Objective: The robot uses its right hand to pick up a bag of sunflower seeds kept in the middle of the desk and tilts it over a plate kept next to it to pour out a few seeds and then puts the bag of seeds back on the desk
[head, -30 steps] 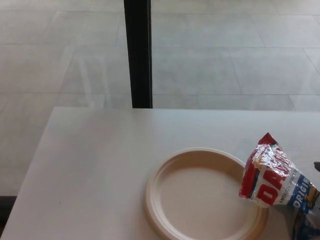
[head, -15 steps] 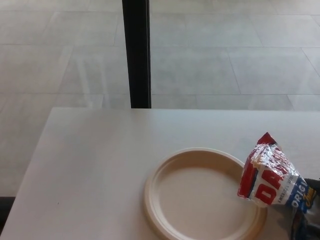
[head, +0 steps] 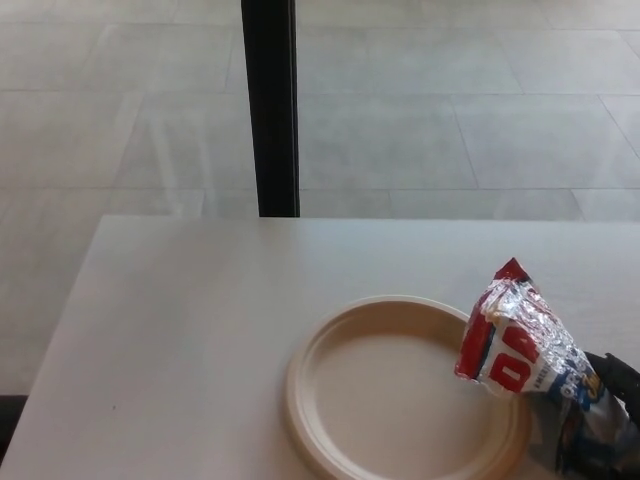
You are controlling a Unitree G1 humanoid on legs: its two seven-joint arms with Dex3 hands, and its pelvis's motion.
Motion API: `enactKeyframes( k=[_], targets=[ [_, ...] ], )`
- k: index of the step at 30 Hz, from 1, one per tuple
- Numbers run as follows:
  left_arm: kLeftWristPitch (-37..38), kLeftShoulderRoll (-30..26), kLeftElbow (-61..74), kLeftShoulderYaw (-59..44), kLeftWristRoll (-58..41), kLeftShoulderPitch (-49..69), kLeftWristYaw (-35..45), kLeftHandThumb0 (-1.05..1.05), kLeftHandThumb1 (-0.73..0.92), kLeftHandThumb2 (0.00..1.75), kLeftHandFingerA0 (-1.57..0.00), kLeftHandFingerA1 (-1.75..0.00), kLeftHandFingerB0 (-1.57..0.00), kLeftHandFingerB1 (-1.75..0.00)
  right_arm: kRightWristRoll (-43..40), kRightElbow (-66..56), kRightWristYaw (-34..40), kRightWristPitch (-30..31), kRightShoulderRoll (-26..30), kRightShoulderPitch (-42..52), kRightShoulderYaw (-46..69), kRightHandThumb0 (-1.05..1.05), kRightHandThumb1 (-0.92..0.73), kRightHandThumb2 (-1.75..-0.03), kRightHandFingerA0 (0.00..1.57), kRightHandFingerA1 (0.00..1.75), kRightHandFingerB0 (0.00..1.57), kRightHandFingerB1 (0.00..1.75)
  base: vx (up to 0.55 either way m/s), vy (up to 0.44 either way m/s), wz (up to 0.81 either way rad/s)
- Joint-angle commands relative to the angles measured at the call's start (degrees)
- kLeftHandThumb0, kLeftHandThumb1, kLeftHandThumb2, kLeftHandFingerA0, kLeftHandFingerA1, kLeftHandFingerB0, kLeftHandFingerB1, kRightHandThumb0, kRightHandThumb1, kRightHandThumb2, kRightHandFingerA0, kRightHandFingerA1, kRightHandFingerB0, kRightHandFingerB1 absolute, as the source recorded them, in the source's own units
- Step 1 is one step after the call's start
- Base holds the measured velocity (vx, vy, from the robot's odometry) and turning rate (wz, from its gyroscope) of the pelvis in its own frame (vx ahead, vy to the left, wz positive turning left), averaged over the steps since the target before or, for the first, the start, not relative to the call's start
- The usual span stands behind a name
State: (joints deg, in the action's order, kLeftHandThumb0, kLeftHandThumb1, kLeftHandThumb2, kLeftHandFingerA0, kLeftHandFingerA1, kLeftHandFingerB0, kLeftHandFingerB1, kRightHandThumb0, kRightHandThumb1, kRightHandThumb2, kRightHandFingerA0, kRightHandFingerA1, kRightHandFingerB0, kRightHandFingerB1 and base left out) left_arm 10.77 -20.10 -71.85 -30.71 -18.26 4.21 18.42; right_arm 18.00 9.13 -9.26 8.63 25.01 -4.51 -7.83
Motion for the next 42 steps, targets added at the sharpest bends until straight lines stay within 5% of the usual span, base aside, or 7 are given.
enactKeyframes(
  k=[1, 7, 13, 22, 23, 31, 42],
  targets=[
    [1.65, -0.22, -0.62, -0.21, -0.16, 0.37, -0.02, -0.85, 0.74, 0.63, -0.41, -0.58, -0.41, -0.39, 1.68, 0.93, 4.74, 4.76, -3.64, 0.45, 0.80, -0.79, -0.47, -0.86, 0.00, 0.39, 0.03, 0.29, 0.00, 0.000, 0.00],
    [2.52, 0.12, -0.17, 0.47, 0.29, 0.51, 0.03, -0.83, 0.77, 0.63, -0.38, -0.60, -0.40, -0.39, 3.87, 4.07, 11.21, 2.49, -6.62, 1.07, 1.74, -0.52, -0.50, -0.78, 0.18, 0.62, 0.08, 0.39, 0.00, 0.000, 0.00],
    [2.82, -0.14, -0.39, 1.37, 0.88, 0.45, -0.37, -0.85, 0.79, 0.64, -0.39, -0.61, -0.40, -0.39, 5.98, 7.43, 16.56, -1.40, -6.98, 0.89, 1.76, -0.29, -0.81, -0.63, 1.10, 1.03, 0.28, 0.32, 0.00, 0.000, 0.00],
    [3.37, 0.00, -0.46, 2.31, 0.94, 0.34, -0.38, -0.86, 0.79, 0.64, -0.39, -0.63, -0.42, -0.41, 9.04, 7.44, 16.89, -3.11, -4.58, 1.17, -1.03, -0.15, -0.71, -0.87, 0.96, 1.56, 0.97, 0.64, 0.00, 0.000, 0.00],
    [3.43, -0.04, -0.45, 2.64, 1.20, 0.40, -0.60, -0.84, 0.61, 1.03, -0.36, -0.66, -0.37, -0.53, 8.51, 7.54, 16.38, -4.30, -4.28, 1.48, -1.16, -0.14, -0.63, -0.97, 0.99, 1.51, 1.01, 0.78, 0.00, 0.000, 0.00],
    [3.18, -0.75, -0.77, 3.21, 1.42, -0.07, -1.07, -0.86, 0.82, 0.64, -0.39, -0.64, -0.40, -0.42, 4.41, 10.50, 19.56, -14.88, -5.97, 1.66, 0.42, -0.18, -0.74, -0.85, 0.75, 1.75, 0.70, 1.62, 0.00, 0.000, 0.00],
    [3.65, -0.97, -0.46, 3.99, 2.20, 0.37, -1.16, -0.89, 0.83, 0.65, -0.41, -0.63, -0.39, -0.41, 5.38, 11.47, 24.83, -24.76, -4.94, 2.71, 1.53, -0.22, -0.70, -0.94, 0.86, 1.75, 0.70, 1.62, 0.00, 0.000, 0.00]
  ],
)
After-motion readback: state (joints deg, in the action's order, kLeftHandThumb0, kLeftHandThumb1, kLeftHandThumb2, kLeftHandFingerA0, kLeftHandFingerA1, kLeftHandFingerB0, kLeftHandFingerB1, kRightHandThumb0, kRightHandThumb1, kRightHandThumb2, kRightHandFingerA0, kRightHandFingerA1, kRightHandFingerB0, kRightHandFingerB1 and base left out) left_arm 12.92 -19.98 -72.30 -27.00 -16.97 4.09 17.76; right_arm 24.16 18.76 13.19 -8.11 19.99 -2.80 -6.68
